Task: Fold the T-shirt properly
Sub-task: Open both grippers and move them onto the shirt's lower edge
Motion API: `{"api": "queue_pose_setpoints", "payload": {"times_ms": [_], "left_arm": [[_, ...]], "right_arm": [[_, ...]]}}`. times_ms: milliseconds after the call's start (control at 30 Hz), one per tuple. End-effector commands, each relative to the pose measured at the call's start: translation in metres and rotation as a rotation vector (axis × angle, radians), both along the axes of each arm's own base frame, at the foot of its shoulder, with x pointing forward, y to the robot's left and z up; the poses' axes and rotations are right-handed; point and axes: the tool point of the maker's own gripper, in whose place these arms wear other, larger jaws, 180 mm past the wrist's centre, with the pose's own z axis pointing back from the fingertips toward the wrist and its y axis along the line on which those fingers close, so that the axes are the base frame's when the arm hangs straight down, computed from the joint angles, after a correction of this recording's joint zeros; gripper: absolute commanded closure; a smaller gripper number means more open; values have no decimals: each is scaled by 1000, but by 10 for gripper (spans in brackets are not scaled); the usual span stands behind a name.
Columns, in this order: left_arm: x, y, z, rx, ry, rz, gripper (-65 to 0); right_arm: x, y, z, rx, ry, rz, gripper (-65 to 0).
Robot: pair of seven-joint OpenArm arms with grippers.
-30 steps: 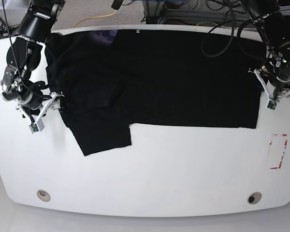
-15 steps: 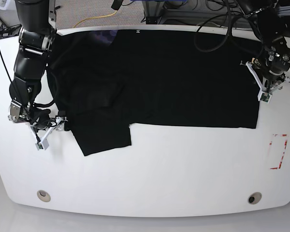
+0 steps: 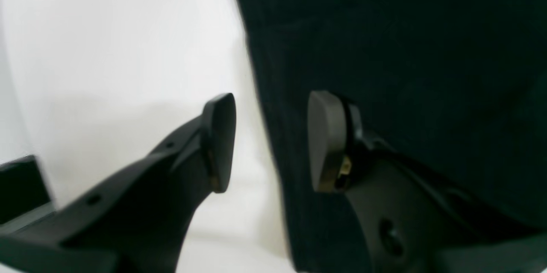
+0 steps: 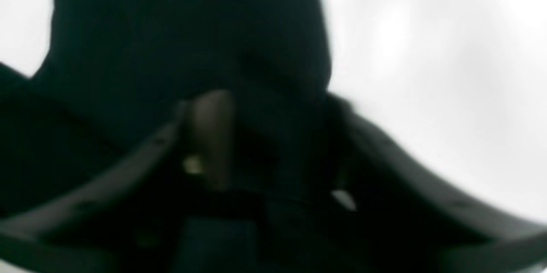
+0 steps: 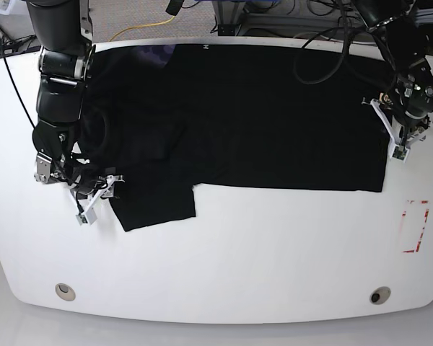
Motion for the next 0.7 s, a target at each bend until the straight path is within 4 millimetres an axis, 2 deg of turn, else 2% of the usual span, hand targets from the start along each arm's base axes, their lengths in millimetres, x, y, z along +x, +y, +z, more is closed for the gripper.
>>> {"api": "queue_pose_setpoints", "payload": {"times_ms": [0, 67, 133, 200, 267, 400, 500, 667], "left_arm": [[20, 6, 23, 20, -80, -6, -262], [33, 7, 36, 20, -124, -1, -303], [43, 6, 42, 16, -146, -5, -375], [55, 17, 51, 7, -186, 57, -478], [68, 24, 56, -27, -217, 120, -529], [93, 32, 47, -111, -214, 188, -532], [104, 42, 40, -144, -188, 205, -532], [125, 39, 13, -246, -185, 207, -531]], "right_arm": [[10, -6, 13, -12, -31, -1, -166], [10, -3, 12, -12, -29, 3, -87], [10, -2, 12, -10, -29, 4, -55], [11, -1, 12, -7, -31, 5, -30], [11, 0, 12, -7, -31, 6, 0], [11, 1, 12, -5, -31, 7, 0], [11, 1, 12, -5, -31, 7, 0], [11, 1, 12, -1, -33, 6, 0]]}}
